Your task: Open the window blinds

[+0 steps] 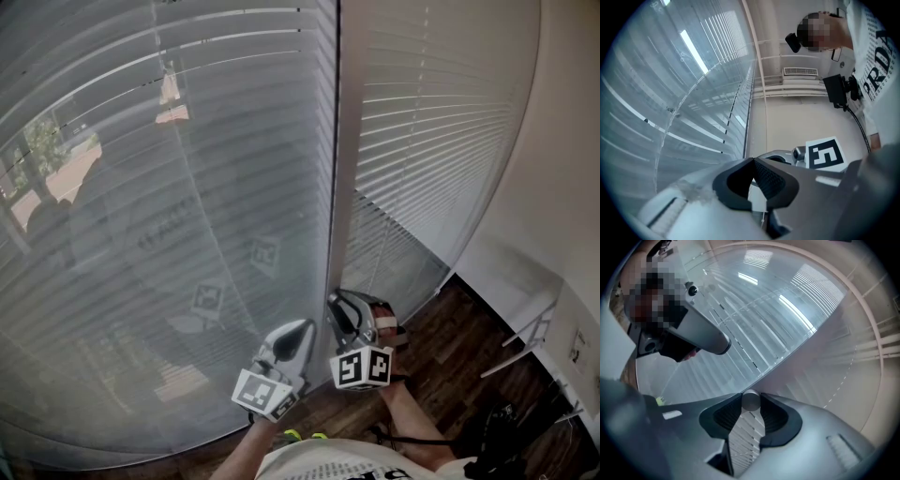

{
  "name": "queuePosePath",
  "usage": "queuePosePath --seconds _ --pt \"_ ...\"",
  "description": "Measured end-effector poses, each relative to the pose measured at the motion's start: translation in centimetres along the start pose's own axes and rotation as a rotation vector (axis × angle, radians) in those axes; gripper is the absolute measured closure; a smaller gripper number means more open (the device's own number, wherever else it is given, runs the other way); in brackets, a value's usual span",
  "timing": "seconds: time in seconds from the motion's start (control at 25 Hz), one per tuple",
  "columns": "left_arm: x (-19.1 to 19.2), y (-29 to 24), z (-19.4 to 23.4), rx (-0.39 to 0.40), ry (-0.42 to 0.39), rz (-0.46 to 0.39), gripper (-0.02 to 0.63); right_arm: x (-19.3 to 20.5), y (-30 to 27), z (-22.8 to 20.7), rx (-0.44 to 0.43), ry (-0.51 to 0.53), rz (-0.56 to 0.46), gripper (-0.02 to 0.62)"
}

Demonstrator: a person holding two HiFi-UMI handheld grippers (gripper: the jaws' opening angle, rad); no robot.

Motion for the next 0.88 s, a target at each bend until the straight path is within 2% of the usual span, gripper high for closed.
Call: queuePosePath --seconds 0.48,0.88 --pt "-0.01 0.38 0.13 -0.007 -0.003 0.001 0.614 -0.08 0.02 -0.39 -0.018 -0.218 -0.033 0.471" --pt "-0.20 0.33 -0.10 -0.006 0.019 -0.002 0.614 0.08 0.00 -0.71 -0.048 -0.476 -0.064 0.471"
Point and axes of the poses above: the fingertips, and each gripper's own axes: y backward along the fingers, z to its left, x out of its underside, the point moved 1 cm from there along y, backward along the fingers, and after that the axes turned 14 degrees about -y, right-handed, at the moved point
